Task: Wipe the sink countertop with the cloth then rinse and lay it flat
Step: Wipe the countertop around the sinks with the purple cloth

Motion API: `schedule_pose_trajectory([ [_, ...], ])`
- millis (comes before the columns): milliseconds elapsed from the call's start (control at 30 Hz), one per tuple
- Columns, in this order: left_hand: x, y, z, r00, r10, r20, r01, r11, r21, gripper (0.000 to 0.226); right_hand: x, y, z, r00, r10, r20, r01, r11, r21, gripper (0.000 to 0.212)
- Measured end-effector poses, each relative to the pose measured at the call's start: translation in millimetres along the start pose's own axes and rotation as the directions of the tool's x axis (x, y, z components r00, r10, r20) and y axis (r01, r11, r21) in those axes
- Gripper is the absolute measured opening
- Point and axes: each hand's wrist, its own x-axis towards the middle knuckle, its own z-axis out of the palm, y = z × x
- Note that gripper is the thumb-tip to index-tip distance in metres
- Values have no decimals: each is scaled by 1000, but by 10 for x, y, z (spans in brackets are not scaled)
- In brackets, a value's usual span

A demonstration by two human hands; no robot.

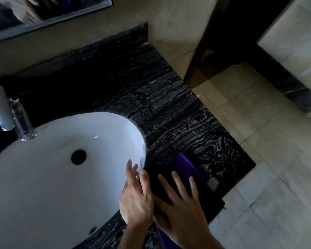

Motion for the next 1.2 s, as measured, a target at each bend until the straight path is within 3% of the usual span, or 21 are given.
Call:
schedule_pose_trajectory([
  [133, 264, 284, 203, 1000, -16, -10, 16, 1000, -6, 75, 118, 629, -154, 998, 25, 53, -24, 999, -24, 57],
  [300, 616, 516, 424, 994, -85, -73, 88, 996, 29, 65, 1479, 1364, -328, 992, 98, -79, -103, 993, -63, 61],
  [433, 570, 541, 426, 985, -99, -141, 98, 995, -14, 72, 2388, 1392, -419, 979, 196, -56, -198, 980, -29, 62],
  [533, 538, 549, 389, 973, -129, -191, 104, 986, -134, 73, 2036, 1080, -370, 997, -38, -61, 35, 998, -49, 62],
  [600, 511, 503, 376, 960, -160, -228, 95, 957, -274, 69, 1439, 853, -296, 971, -234, -42, 232, 972, -44, 65],
  [667, 484, 460, 389, 946, -188, -264, 77, 921, -381, 66, 894, 659, -231, 946, -324, -8, 324, 946, -15, 70],
  [733, 484, 451, 402, 936, -201, -291, 61, 903, -426, 62, 758, 615, -209, 934, -355, 32, 356, 935, -5, 74],
  [833, 514, 454, 412, 920, -219, -325, 49, 887, -459, 57, 1393, 661, -259, 911, -410, 54, 411, 912, -7, 66],
  [1000, 513, 494, 449, 903, -224, -366, 49, 901, -432, 66, 2614, 482, -312, 952, -306, -4, 305, 950, -67, 61],
  [1100, 519, 476, 462, 888, -236, -395, 41, 895, -443, 65, 2160, 529, -288, 955, -296, -22, 294, 954, -52, 59],
  [1200, 519, 460, 463, 891, -228, -392, 41, 901, -432, 62, 1021, 704, -172, 947, -322, 9, 322, 946, -22, 59],
])
